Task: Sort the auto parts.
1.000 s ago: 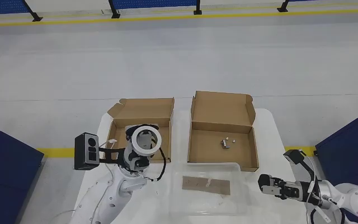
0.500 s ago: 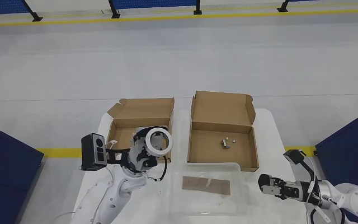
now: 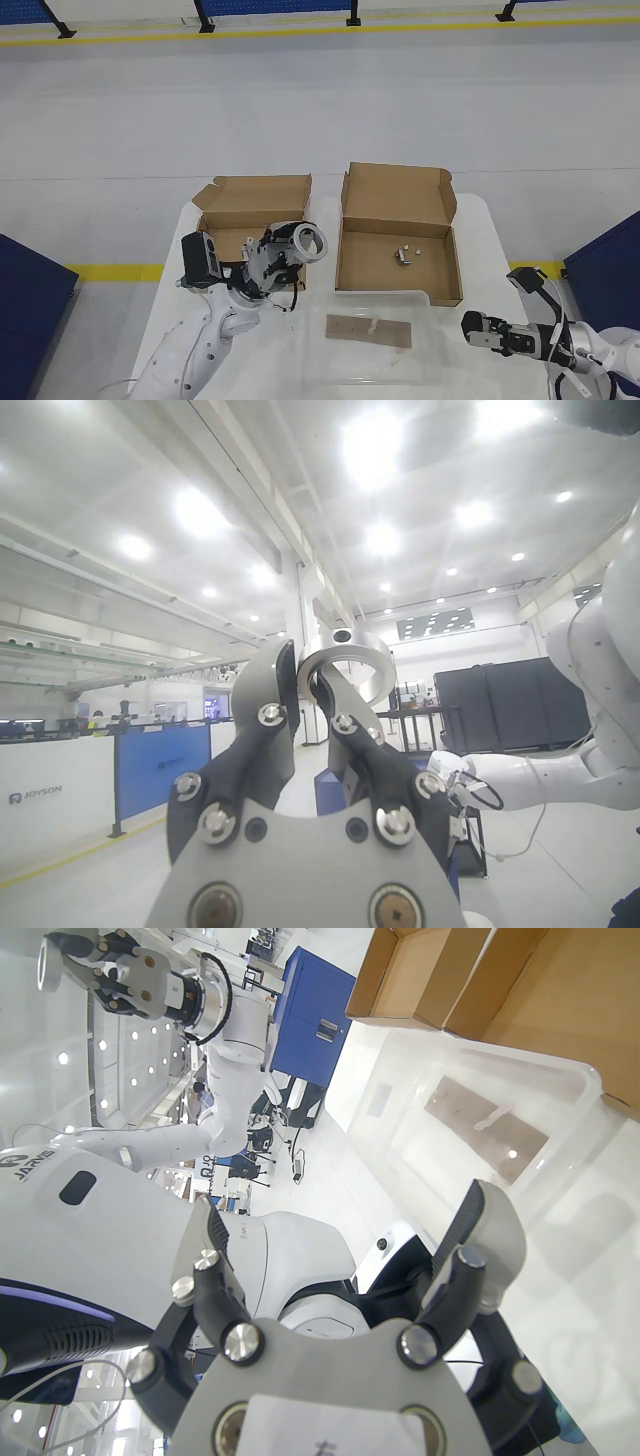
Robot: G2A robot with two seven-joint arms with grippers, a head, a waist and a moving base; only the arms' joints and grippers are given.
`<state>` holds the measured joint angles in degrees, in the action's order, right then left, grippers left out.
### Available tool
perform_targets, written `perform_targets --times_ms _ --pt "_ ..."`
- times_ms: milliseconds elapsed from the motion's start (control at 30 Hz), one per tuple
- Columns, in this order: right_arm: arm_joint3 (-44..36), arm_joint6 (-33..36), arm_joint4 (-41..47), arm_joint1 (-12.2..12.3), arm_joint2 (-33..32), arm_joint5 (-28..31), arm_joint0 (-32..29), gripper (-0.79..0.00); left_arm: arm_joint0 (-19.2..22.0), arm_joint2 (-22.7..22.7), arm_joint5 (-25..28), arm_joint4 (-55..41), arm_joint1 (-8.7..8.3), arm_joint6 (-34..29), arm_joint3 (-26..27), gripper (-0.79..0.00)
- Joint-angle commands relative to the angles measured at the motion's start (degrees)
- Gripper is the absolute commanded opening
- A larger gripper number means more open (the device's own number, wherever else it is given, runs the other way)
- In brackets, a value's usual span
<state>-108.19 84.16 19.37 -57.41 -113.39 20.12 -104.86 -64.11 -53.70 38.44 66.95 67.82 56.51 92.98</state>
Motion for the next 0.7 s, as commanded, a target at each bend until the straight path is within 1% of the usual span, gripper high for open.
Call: perform_targets --times_ms 0,233,367,500,667 --pt "-0.01 0.0 0.01 0.0 0.0 0.0 0.0 0.0 0.0 0.33 0.71 -0.8 0.17 0.68 -1.0 -0.785" --pt "-0.01 0.0 0.01 0.0 0.0 0.0 0.0 0.0 0.0 0.33 0.71 -0.8 0.17 0.68 -1.0 -0.785" --pt "-0.01 0.0 0.01 0.0 0.0 0.0 0.0 0.0 -0.64 -1.4 -1.87 1.01 -0.08 -4.94 -0.76 -0.785" --pt "-0.01 0.0 0.01 0.0 0.0 0.0 0.0 0.0 -0.99 -3.98 -3.96 3.55 -0.5 -10.28 -1.94 -0.785" --pt "-0.01 0.0 0.01 0.0 0.0 0.0 0.0 0.0 -1.84 -6.26 -5.17 5.9 -0.94 -15.35 -2.78 -0.785"
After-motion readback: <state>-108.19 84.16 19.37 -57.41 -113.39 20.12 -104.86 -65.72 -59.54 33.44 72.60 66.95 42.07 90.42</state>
